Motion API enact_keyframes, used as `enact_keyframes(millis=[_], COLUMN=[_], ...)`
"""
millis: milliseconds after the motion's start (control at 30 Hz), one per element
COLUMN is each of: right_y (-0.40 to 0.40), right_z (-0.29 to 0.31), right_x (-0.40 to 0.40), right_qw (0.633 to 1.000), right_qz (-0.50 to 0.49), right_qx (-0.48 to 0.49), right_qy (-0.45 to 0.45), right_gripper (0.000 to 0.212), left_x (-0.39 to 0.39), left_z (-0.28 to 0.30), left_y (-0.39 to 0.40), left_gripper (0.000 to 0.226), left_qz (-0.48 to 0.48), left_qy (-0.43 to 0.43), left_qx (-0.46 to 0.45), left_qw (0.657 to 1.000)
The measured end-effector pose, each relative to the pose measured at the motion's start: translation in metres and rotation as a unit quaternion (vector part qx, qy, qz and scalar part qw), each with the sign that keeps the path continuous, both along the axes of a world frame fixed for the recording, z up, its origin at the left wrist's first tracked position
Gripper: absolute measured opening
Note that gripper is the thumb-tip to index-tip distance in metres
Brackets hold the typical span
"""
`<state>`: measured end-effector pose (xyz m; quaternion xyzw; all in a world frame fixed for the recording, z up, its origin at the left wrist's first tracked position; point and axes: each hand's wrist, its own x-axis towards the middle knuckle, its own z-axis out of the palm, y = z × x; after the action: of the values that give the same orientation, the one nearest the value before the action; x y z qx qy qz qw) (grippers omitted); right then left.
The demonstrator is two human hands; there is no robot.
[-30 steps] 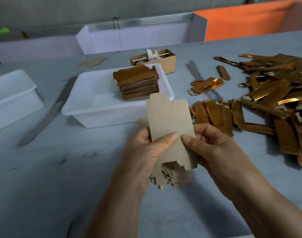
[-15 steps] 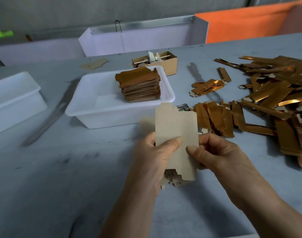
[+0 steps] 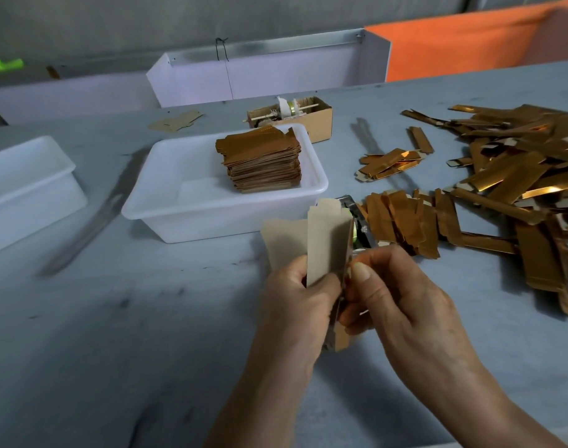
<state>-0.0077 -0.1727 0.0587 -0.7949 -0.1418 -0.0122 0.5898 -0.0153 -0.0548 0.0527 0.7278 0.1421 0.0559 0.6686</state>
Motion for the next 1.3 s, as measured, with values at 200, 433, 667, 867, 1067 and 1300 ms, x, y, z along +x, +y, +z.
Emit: enact_keyframes(millis=[200,433,667,867,1067,1300], right_y=[-0.004,-0.014,-0.013,-0.009,-0.006,-0.001], right_z=[-0.003,-0.001,-0.007,-0.009,-0.007,-0.005], right_x=[0.005,0.013,0.018,0.018,0.017,0.02], right_qw=[0.998,0.991,0.961,0.957,0.961,0.966], right_qz=[0.009,-0.033,0.03,-0.015,-0.033,-0.045], right_qx=[-0.042,0.054,0.134,0.144,0.154,0.144], right_qy=[0.039,0.119,0.239,0.25,0.227,0.212], right_gripper=[0.017,0.044,0.015,0.016,0.018,0.007], left_x=[-0.006,-0.008,-0.006,-0.006,-0.007,-0.016], left_z=[0.01,0.013,0.011,-0.001,-0.003,0.004], left_y=[0.004,0.011,0.01,0.006,-0.006,-0.023], left_gripper=[0.03,0.016,0.013,0.013,0.014,0.005], left_qz=[-0.067,-0.108,-0.098,-0.022,0.057,0.055], left_qy=[0.004,0.063,0.053,-0.002,-0.053,-0.133], left_qx=[0.043,0.031,0.052,0.1,0.175,0.543], left_qw=[0.997,0.992,0.992,0.995,0.981,0.827])
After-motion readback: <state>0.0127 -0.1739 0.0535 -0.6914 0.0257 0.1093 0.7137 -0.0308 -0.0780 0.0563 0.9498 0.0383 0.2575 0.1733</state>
